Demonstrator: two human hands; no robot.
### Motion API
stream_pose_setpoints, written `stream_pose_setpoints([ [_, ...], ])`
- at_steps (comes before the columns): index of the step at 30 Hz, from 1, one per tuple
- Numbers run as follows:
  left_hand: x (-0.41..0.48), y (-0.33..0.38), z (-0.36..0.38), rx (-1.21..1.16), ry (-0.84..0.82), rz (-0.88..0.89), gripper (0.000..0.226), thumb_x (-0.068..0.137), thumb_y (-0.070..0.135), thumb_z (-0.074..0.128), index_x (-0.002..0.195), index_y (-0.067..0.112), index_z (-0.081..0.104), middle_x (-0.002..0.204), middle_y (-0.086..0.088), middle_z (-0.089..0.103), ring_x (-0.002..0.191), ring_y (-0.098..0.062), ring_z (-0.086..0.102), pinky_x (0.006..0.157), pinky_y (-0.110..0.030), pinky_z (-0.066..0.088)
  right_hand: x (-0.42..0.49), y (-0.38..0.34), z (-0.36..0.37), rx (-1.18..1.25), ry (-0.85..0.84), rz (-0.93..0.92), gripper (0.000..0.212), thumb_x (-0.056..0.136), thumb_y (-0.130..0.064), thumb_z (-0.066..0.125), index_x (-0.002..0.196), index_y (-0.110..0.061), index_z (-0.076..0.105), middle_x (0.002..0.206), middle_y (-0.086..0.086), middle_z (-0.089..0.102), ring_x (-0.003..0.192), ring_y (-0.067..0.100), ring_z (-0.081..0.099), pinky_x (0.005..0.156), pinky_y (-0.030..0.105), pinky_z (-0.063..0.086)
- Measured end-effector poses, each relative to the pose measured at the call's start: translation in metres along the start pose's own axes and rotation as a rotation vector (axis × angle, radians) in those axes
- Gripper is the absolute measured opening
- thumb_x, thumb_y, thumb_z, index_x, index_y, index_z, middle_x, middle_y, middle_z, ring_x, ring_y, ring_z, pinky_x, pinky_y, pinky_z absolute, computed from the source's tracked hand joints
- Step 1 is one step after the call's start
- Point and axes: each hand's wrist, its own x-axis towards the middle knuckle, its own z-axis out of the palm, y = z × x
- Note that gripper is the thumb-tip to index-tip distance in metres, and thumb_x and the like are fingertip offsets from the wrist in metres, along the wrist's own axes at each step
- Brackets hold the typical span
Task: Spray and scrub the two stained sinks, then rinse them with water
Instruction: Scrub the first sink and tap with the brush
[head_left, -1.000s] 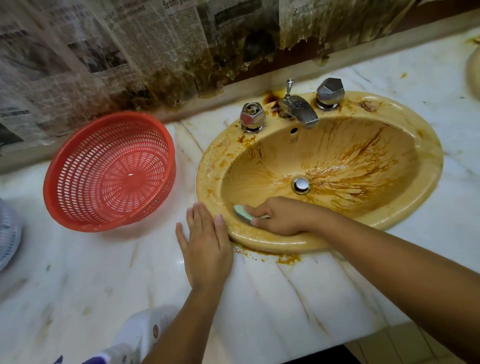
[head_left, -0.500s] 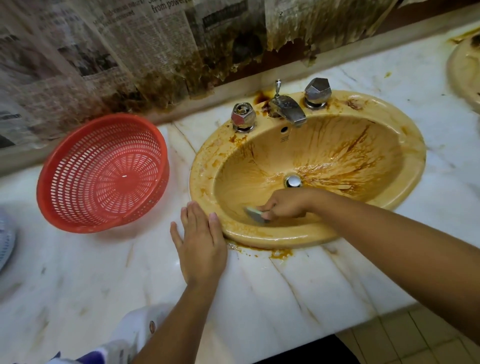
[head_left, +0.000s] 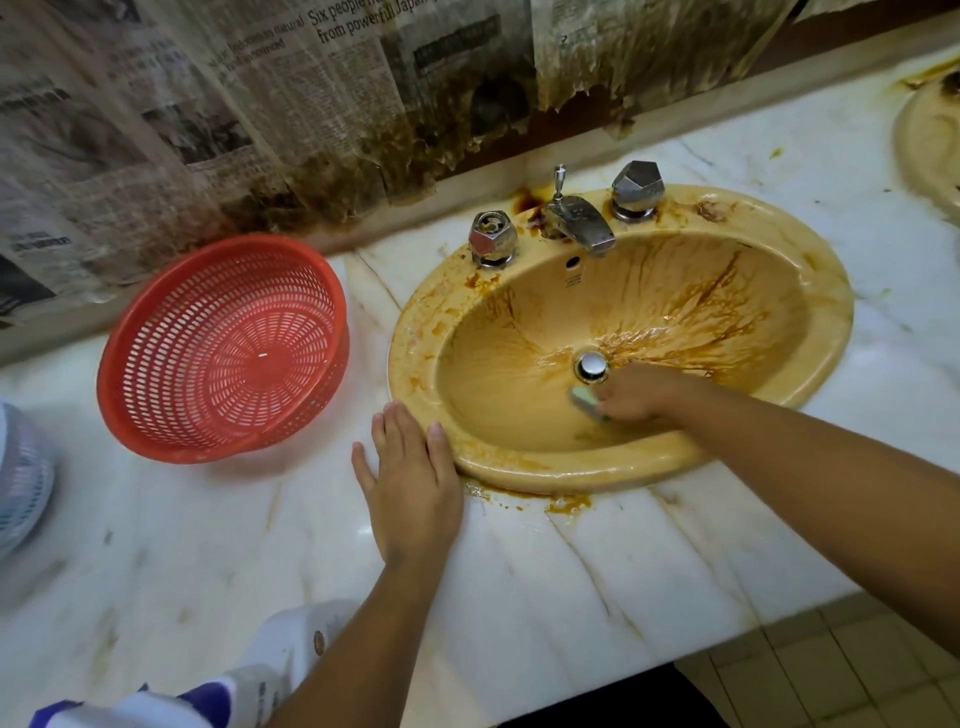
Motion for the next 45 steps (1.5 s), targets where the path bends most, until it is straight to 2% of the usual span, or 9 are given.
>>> stream_pose_setpoints([
  [8, 0.0, 0.0, 0.0, -0.002, 0.0, 0.0, 0.071, 0.107, 0.052, 0.005, 0.16, 0.008, 0.023, 0.166, -0.005, 0.03, 0.156, -0.018, 0.016, 0.128, -0.049, 0.003, 0.0, -0.05, -0.001, 0.261, -0.061, -0.307, 0.042, 0.103, -0.051, 0.05, 0.135, -0.029, 0.066, 0.136, -0.006, 0.064, 0.114, 0.019, 0.06, 0.103, 0.038, 0.047],
  [12, -0.001, 0.0, -0.001, -0.012, -0.011, 0.0, 0.072, 0.106, 0.053, 0.003, 0.161, 0.009, 0.02, 0.167, -0.004, 0.027, 0.157, -0.017, 0.013, 0.128, -0.048, 0.001, 0.006, -0.01, 0.002, -0.024, 0.023, -0.081, 0.053, 0.106, -0.049, 0.036, 0.136, -0.013, 0.063, 0.126, 0.011, 0.066, 0.109, 0.027, 0.06, 0.088, 0.034, 0.047],
  [18, 0.0, -0.001, 0.0, 0.008, -0.005, 0.003, 0.072, 0.107, 0.053, 0.003, 0.161, 0.009, 0.022, 0.166, -0.006, 0.029, 0.156, -0.019, 0.015, 0.128, -0.05, 0.004, -0.01, -0.075, -0.016, 0.724, -0.246, -0.458, 0.023, 0.103, -0.045, 0.056, 0.121, -0.048, 0.07, 0.066, -0.006, 0.039, 0.053, 0.012, 0.031, 0.05, 0.029, 0.026],
  [24, 0.0, -0.003, 0.002, -0.002, -0.011, 0.002, 0.071, 0.107, 0.052, 0.004, 0.161, 0.01, 0.021, 0.167, -0.004, 0.028, 0.156, -0.017, 0.014, 0.128, -0.049, 0.003, 0.014, -0.001, -0.006, -0.08, -0.109, -0.087, 0.039, 0.097, -0.05, 0.05, 0.105, -0.017, 0.069, 0.103, 0.005, 0.067, 0.086, 0.019, 0.062, 0.088, 0.044, 0.054],
  [29, 0.001, -0.002, 0.003, 0.004, -0.006, 0.006, 0.074, 0.105, 0.054, 0.0, 0.161, 0.01, 0.022, 0.166, -0.004, 0.029, 0.156, -0.017, 0.015, 0.128, -0.049, 0.003, 0.005, -0.047, -0.006, 0.441, -0.151, -0.348, 0.029, 0.089, -0.059, 0.056, 0.093, -0.038, 0.077, 0.086, 0.006, 0.067, 0.105, 0.047, 0.066, 0.07, 0.047, 0.045],
  [30, 0.001, -0.002, 0.003, 0.001, -0.001, 0.007, 0.075, 0.105, 0.055, 0.0, 0.161, 0.01, 0.022, 0.166, -0.004, 0.029, 0.156, -0.017, 0.014, 0.128, -0.049, 0.003, 0.005, -0.047, -0.006, 0.449, -0.156, -0.338, 0.031, 0.09, -0.056, 0.057, 0.093, -0.032, 0.077, 0.082, 0.006, 0.063, 0.086, 0.016, 0.034, 0.066, 0.044, 0.042],
  [31, 0.0, -0.002, 0.002, -0.002, -0.001, 0.007, 0.075, 0.105, 0.055, -0.001, 0.161, 0.01, 0.022, 0.166, -0.004, 0.029, 0.156, -0.017, 0.014, 0.128, -0.049, 0.003, 0.005, -0.041, -0.005, 0.394, -0.15, -0.302, 0.033, 0.094, -0.051, 0.056, 0.094, -0.025, 0.075, 0.082, 0.005, 0.061, 0.073, 0.033, 0.05, 0.065, 0.04, 0.038],
  [39, 0.0, 0.0, -0.001, -0.008, -0.009, -0.005, 0.069, 0.107, 0.051, 0.006, 0.16, 0.009, 0.023, 0.165, -0.004, 0.03, 0.155, -0.017, 0.017, 0.127, -0.05, 0.004, -0.031, -0.05, -0.008, 0.181, 0.033, -0.393, 0.047, 0.104, -0.046, 0.052, 0.148, -0.032, 0.054, 0.143, 0.001, 0.06, 0.119, 0.02, 0.056, 0.09, 0.028, 0.04],
  [45, -0.001, -0.005, -0.001, -0.127, -0.032, -0.02, 0.069, 0.107, 0.053, 0.009, 0.162, 0.013, 0.019, 0.168, -0.002, 0.024, 0.157, -0.015, 0.011, 0.128, -0.044, -0.004, -0.066, -0.052, 0.007, 0.319, 0.342, -0.303, 0.034, 0.098, -0.046, 0.062, 0.118, -0.023, 0.078, 0.108, -0.002, 0.075, 0.087, 0.015, 0.066, 0.075, 0.036, 0.058],
])
